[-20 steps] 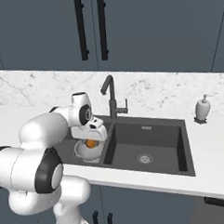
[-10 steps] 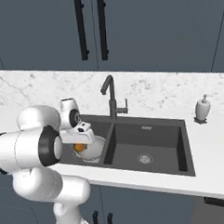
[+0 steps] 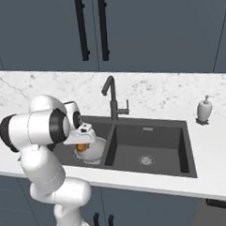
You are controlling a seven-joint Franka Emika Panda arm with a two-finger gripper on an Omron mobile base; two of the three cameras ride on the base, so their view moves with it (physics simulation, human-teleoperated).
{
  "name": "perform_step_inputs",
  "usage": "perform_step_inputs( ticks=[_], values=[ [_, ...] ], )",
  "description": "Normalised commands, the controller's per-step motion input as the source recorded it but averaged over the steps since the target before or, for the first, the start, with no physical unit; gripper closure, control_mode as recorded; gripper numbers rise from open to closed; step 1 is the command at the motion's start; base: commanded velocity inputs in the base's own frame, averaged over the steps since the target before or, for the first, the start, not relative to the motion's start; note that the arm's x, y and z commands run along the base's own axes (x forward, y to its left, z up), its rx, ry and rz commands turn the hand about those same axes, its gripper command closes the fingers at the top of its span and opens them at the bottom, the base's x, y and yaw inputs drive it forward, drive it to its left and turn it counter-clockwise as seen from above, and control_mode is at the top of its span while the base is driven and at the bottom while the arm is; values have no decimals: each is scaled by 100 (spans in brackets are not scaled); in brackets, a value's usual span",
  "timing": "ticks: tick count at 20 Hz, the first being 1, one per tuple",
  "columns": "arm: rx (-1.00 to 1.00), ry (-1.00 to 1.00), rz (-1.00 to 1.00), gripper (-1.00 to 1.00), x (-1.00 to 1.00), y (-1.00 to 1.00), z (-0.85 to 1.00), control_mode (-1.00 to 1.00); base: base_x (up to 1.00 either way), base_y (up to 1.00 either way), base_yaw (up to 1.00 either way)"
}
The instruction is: Put the colander in the sink, put the peach in the colander, and turn on the sink faucet and pour water over the colander.
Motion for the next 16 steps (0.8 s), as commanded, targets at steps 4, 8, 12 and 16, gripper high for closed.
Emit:
perform_step_inputs(
  ticks=[4, 8, 12, 16],
  values=[
    [0, 3, 6, 100, 61, 0, -22, -100, 0, 0, 0],
    [0, 4, 6, 100, 58, 0, -31, -100, 0, 0, 0],
    [0, 4, 7, 100, 58, 0, -35, -100, 0, 0, 0],
    [0, 2, 7, 100, 47, 0, -44, -100, 0, 0, 0]
  ],
)
